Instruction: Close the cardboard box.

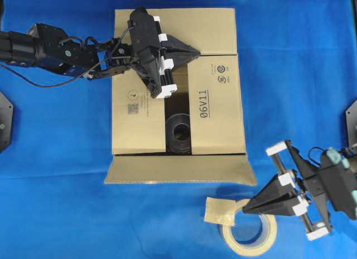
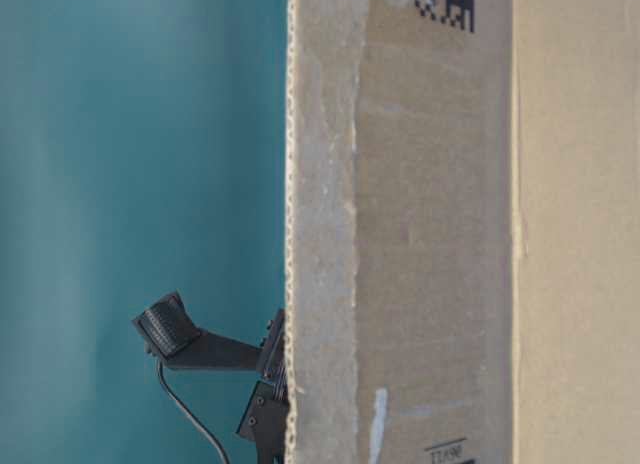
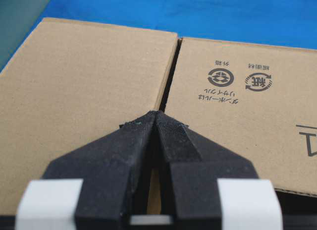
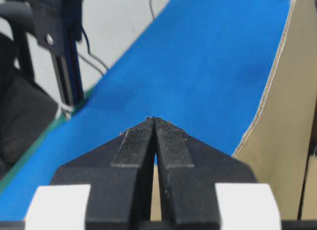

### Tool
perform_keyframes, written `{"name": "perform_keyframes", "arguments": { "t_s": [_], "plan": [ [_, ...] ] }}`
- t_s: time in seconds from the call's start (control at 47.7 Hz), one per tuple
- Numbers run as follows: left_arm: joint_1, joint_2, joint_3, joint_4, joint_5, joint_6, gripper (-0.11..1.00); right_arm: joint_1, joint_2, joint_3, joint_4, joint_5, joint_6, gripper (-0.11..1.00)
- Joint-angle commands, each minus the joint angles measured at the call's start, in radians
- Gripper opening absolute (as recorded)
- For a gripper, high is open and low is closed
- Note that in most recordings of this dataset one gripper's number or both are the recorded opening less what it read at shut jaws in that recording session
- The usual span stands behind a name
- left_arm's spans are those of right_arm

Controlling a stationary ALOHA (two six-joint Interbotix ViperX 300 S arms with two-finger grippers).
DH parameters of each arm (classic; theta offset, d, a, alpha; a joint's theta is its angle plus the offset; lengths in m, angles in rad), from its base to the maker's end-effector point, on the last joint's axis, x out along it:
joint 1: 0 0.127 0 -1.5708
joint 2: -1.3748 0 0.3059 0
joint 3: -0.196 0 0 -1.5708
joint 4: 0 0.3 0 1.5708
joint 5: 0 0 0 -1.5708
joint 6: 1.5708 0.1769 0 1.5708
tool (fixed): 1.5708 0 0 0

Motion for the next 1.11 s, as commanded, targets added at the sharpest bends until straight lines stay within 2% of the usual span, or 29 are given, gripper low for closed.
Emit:
{"name": "perform_keyframes", "arguments": {
  "t_s": [0.0, 0.272, 0.44, 0.587, 0.859, 1.089],
  "plan": [
    [0.003, -0.015, -0.002, -0.002, 0.002, -0.005, 0.0, -0.006, 0.006, -0.008, 0.003, -0.02, 0.0, 0.0],
    [0.003, -0.015, -0.002, -0.002, 0.003, -0.006, 0.0, -0.067, -0.034, 0.012, 0.003, -0.015, 0.0, 0.0],
    [-0.002, -0.017, 0.0, -0.002, 0.002, -0.008, 0.0, -0.153, -0.097, 0.04, 0.005, -0.015, 0.0, 0.0],
    [-0.008, -0.015, 0.0, -0.002, 0.002, -0.008, 0.0, -0.258, -0.124, 0.057, 0.017, 0.017, 0.008, 0.0],
    [-0.017, -0.017, 0.0, -0.002, 0.003, -0.008, 0.0, -0.397, -0.046, 0.04, 0.074, 0.127, 0.011, 0.0],
    [-0.015, -0.015, -0.002, -0.002, 0.002, -0.008, 0.0, -0.419, 0.069, 0.032, 0.094, 0.137, 0.012, 0.0]
  ]
}}
